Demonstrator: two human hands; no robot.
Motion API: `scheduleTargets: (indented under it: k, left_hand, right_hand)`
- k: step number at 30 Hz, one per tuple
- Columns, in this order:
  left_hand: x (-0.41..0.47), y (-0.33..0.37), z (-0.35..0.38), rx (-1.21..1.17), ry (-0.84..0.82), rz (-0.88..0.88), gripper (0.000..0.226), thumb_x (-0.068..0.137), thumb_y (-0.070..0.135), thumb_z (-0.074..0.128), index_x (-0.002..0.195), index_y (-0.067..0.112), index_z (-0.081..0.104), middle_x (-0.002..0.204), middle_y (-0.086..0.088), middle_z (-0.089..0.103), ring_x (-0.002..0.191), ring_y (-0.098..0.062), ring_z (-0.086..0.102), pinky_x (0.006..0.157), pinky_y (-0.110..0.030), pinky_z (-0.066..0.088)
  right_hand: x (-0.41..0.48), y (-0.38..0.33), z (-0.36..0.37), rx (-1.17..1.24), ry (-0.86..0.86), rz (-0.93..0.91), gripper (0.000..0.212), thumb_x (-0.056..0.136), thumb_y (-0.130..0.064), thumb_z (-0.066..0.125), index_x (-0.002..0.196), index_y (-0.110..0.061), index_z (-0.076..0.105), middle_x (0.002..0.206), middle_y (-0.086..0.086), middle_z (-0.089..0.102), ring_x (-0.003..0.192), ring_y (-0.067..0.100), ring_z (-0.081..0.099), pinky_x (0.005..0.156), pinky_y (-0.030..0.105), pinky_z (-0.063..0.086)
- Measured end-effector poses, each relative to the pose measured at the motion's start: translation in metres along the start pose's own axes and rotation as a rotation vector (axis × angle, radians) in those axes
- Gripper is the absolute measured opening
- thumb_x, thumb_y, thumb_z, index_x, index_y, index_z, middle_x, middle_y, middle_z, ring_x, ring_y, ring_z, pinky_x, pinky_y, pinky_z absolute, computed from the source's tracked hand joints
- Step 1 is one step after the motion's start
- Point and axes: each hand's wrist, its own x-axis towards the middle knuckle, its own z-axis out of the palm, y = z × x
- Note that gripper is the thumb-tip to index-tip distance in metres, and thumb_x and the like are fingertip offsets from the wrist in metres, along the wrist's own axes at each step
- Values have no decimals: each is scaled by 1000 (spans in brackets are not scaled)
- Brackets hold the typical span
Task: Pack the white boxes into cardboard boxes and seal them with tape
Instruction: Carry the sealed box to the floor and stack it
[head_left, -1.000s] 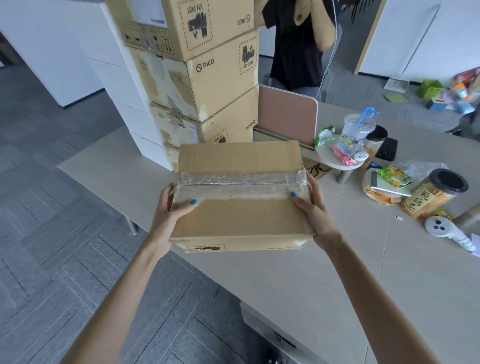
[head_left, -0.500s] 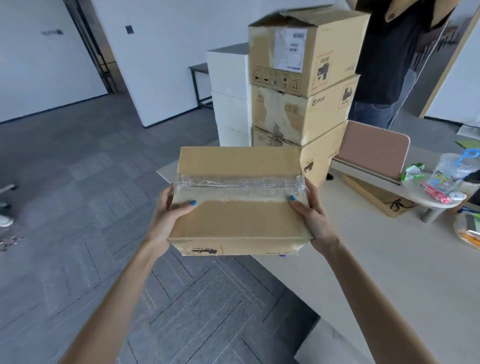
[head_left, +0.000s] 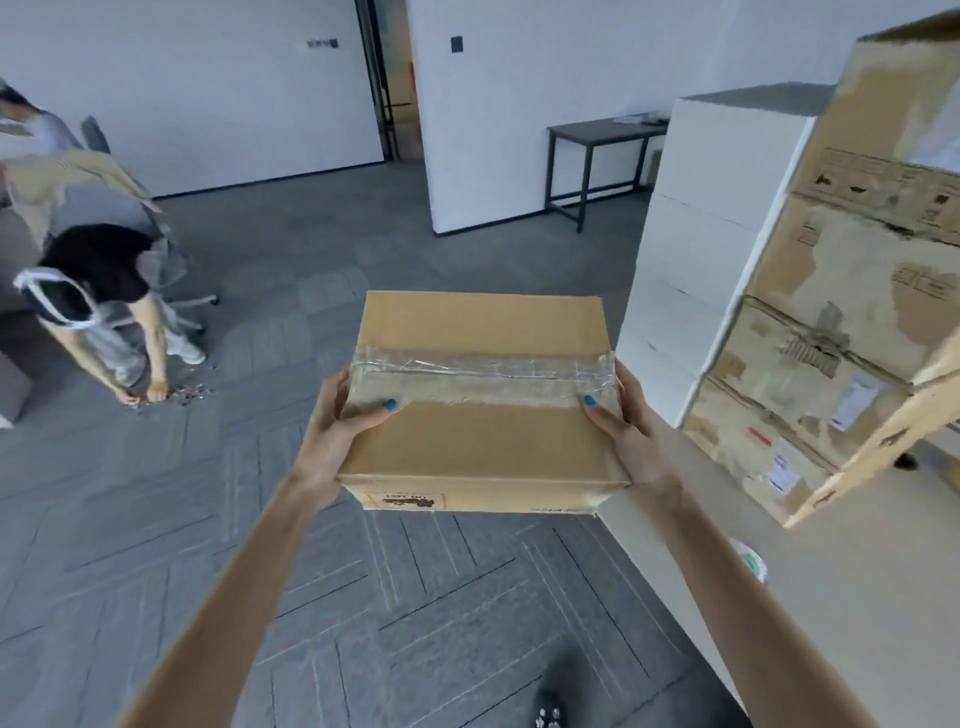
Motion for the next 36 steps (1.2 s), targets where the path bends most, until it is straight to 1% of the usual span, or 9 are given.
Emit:
scheduleTargets:
  k: [3,7,11,15,19,23,27,32,36]
  left_hand:
    - [46,-1,-18,-12,33,-12,78,63,22,80,134,34,50,124,8,63,99,-16,68,67,-28,54]
    - [118,-2,-35,-12,102,-25,85,53,34,85,131,36,52,124,9,64,105,-20,67,77,-37,52]
    - [189,4,-49,-15,148,-17,87,51,35,84,132,33,51,126,4,63,101,-19,68,72,-33,54]
    - [255,9,-68,-21,169,-13,91,50,37,84,133,31,49,127,2,62,98,-17,67,68,-29,54]
    - [334,14,-89,-36,170,-4,91,48,35,83,132,29,50,124,2,63,89,-12,69,62,-25,55]
    - [424,21,-119,-43,145,-4,92,47,35,83,133,31,50,121,6,64,89,-12,70,63,-26,55]
    - [522,31,-151,-25,81,2,86,50,34,84,130,31,52,121,6,65,95,-14,69,67,-28,55]
    - [641,42,-181,-18,-11,-39,71,63,23,80,126,41,52,122,11,64,99,-15,68,66,-25,54]
    - [733,40,-184,12,-93,-63,71,67,22,78,130,39,51,127,7,62,107,-21,66,69,-27,54]
  right_hand:
    - [59,16,21,-13,-68,25,55,94,0,57,141,-24,44,135,-1,58,119,17,59,95,35,53]
    - [148,34,47,-29,-112,54,56,93,2,57,142,-20,42,142,6,52,128,21,53,104,37,47]
    - [232,49,73,-34,-160,75,62,90,-1,63,144,-19,40,143,6,50,132,25,48,113,50,37]
    - [306,60,101,-102,-181,54,65,89,1,62,147,-17,38,147,4,47,136,21,44,116,49,32]
    - [380,75,134,-85,-193,62,64,91,2,59,147,-17,36,148,-1,45,139,19,41,118,50,28]
    - [451,87,176,-66,-161,41,82,76,-32,79,146,-22,39,146,-3,47,137,18,44,116,44,32]
    - [527,111,218,-34,-87,39,64,90,4,58,146,-19,38,144,4,48,133,28,46,113,52,36]
    - [604,131,260,19,4,72,59,93,-5,61,141,-34,45,130,-14,59,125,20,55,101,42,49]
    - [662,145,272,9,100,69,57,93,-6,60,140,-36,46,128,-17,60,122,15,57,104,45,47]
